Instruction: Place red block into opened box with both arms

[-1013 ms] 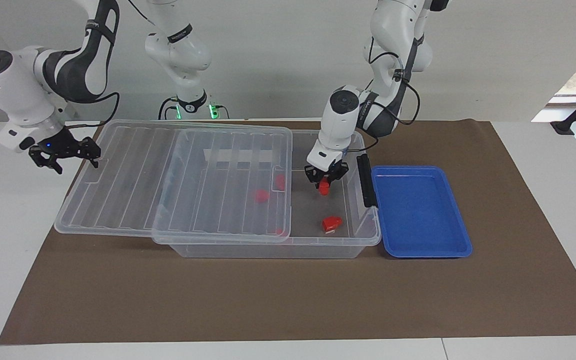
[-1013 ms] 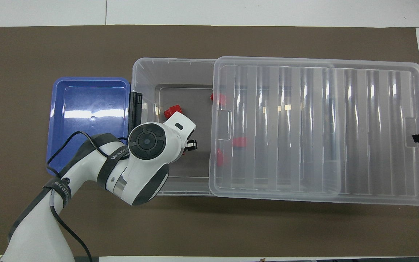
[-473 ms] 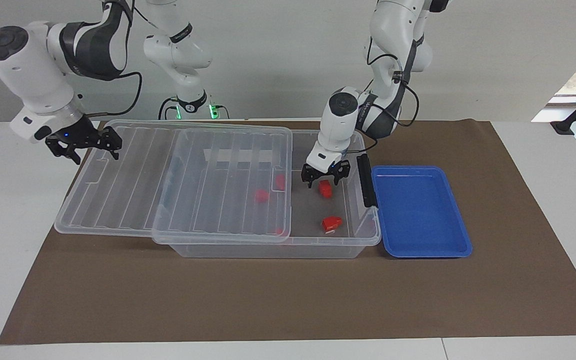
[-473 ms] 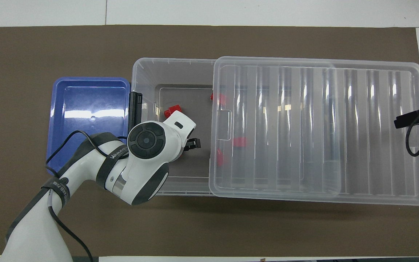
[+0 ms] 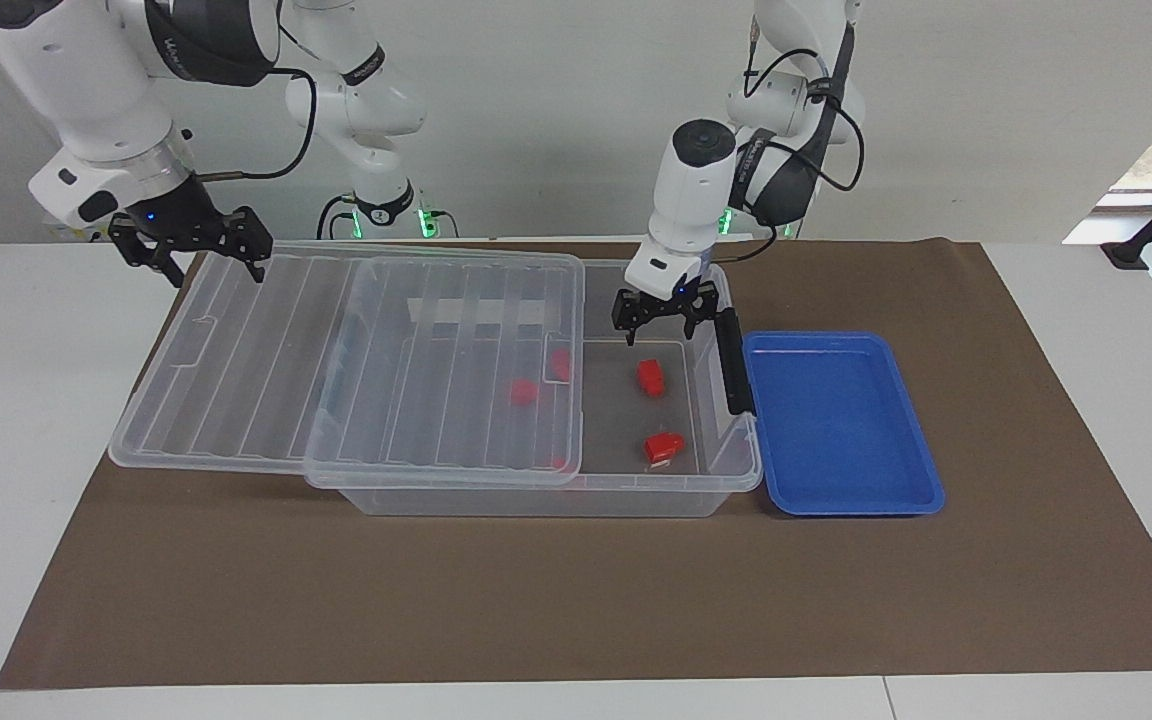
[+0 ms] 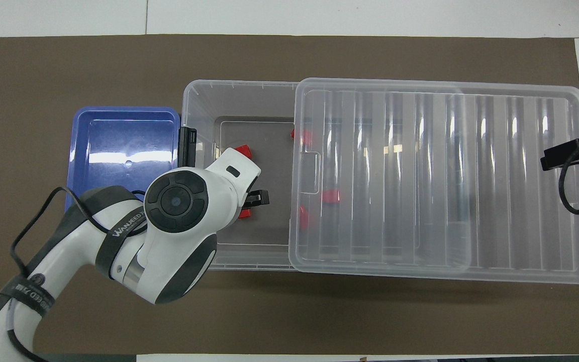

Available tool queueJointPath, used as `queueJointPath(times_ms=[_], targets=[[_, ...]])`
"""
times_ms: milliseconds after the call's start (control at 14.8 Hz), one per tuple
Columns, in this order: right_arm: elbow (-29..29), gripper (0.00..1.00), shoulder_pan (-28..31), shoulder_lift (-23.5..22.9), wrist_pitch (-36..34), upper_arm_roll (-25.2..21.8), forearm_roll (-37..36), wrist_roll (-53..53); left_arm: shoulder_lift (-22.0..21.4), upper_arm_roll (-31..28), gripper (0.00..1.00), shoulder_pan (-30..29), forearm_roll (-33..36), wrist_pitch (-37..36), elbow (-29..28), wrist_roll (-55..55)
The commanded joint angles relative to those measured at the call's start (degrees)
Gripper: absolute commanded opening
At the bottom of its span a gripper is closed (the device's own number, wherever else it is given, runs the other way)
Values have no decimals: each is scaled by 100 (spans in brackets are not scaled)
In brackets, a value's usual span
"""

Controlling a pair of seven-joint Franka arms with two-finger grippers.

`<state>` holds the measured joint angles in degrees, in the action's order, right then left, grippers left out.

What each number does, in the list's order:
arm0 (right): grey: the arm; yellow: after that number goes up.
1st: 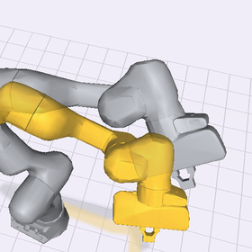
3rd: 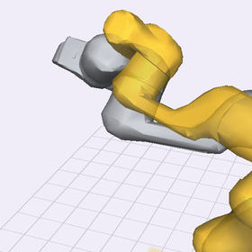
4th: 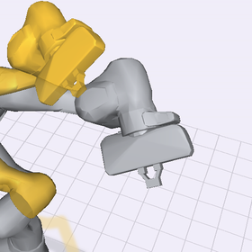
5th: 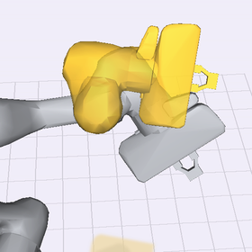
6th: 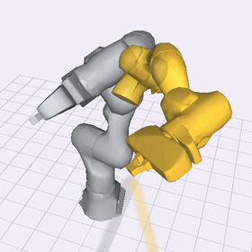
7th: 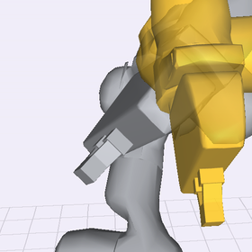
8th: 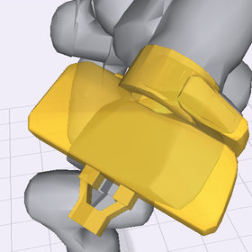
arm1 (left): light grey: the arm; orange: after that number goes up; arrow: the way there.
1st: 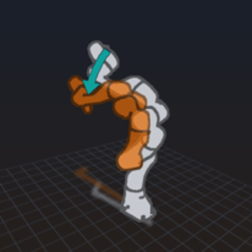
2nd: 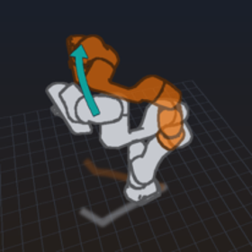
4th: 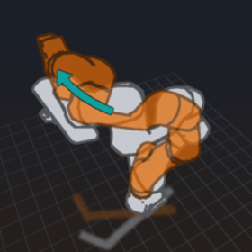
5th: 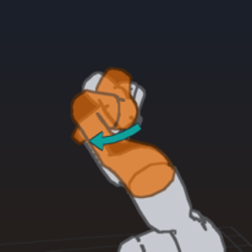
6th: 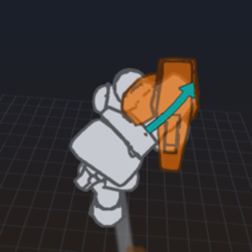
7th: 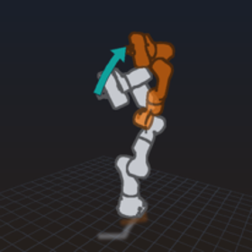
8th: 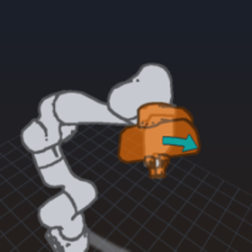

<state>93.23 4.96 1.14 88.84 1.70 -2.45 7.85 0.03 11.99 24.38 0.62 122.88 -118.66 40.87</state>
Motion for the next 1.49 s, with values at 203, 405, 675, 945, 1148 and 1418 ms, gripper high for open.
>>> queueJointPath(times_ms=[203,405,675,945,1148,1418], targets=[[-104,100,-136,-62,-112,94,78,-381,-785,-39,100,-846,70,-835,-9,-1088],[-86,100,-92,-53,-165,94,78,-381,-724,-39,100,-1417,53,-1379,508,-1931],[-77,100,-100,-35,-165,94,78,-381,-523,-48,100,-2050,8,-1871,1246,-2574],[-77,100,-100,-35,-182,94,78,-381,-284,-48,100,-2516,8,-2733,2188,-3409],[-42,100,-118,17,-209,94,78,-390,-284,-56,100,-2736,8,-3129,2443,-3656],[-33,100,-118,18,-200,94,78,-381,-345,-65,100,-2772,8,-3261,2365,-3648]])
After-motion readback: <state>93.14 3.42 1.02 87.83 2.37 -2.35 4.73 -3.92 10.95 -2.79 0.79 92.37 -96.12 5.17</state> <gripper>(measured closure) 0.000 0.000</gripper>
